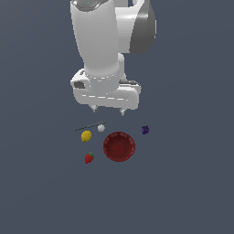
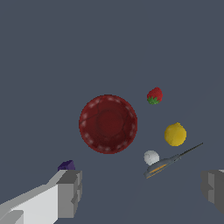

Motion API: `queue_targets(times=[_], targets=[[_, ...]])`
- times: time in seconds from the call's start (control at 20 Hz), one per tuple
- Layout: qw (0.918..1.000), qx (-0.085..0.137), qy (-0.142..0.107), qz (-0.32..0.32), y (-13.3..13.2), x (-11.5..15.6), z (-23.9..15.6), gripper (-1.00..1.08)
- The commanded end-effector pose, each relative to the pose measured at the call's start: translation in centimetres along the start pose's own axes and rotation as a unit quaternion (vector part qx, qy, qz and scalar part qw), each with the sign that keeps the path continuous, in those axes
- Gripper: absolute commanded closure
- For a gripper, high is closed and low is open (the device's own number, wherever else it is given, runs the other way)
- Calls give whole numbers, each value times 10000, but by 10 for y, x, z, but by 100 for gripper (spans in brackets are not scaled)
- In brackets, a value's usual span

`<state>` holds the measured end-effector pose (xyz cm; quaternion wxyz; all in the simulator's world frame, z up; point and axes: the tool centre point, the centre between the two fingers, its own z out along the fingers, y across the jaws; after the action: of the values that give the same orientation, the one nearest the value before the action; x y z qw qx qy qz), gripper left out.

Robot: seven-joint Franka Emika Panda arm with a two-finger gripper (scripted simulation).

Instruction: Pick up a designated object from a clutter of objects.

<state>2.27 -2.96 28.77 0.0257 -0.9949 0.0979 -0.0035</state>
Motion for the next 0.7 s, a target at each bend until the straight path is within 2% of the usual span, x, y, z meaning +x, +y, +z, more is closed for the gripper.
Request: queue_targets(times=[0.0,0.3,0.45,0.65], targets=[[9994,27,-15,343,5,9,13,-92],[9905,64,-45,1375,21,35,54,-92],[9817,58,-52,1905,31,47,76,-92],[9656,26,-48,2600,45,61,107,-92]])
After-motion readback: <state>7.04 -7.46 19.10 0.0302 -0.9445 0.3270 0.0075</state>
